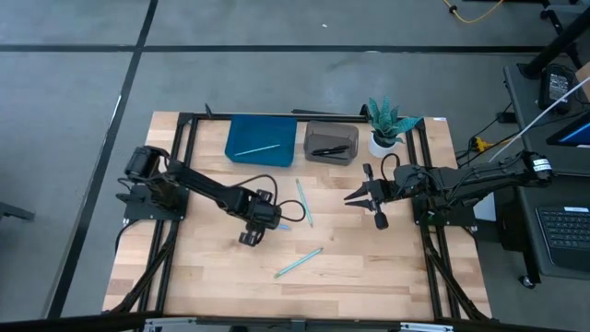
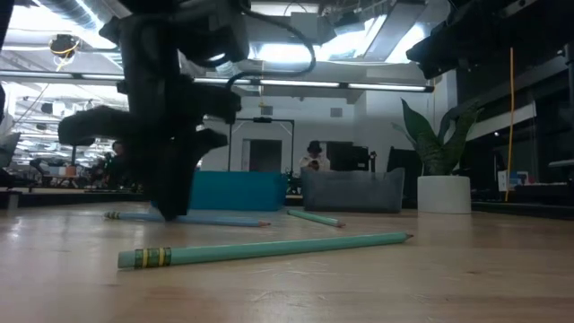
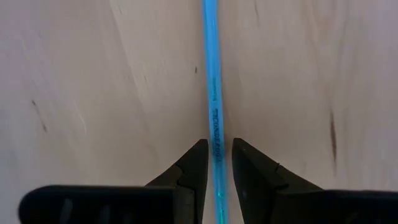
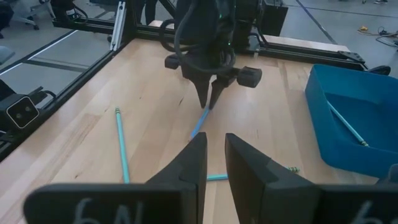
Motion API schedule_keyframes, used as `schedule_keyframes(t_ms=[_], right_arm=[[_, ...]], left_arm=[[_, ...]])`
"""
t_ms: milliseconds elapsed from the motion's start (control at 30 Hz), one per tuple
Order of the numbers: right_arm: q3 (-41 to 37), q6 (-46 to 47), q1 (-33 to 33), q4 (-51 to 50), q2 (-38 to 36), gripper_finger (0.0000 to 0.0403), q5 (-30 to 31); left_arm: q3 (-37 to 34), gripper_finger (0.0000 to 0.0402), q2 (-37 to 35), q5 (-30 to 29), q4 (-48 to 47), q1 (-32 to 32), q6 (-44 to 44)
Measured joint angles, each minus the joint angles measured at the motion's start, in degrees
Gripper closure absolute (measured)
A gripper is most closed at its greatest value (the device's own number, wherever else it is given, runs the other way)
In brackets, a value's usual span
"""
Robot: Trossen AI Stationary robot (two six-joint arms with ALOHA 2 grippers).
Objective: Sort pens & pencils
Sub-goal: Put the light blue pencil into the blue bin
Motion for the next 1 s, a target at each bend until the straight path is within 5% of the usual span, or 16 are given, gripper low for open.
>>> schedule_keyframes(t_ms=[633, 1000], right_arm=[[0.0, 0.0, 0.0, -0.04, 0.0, 0.0343, 0.0], [0.0, -0.02, -0.01, -0.04, 0.0, 0.0343, 0.0]], left_arm=[[-1.49, 0.0336, 0.96, 4.1, -0.39, 2.29, -5.51], [-1.59, 0.0393, 1.03, 4.86, -0.59, 2.75, -5.1]])
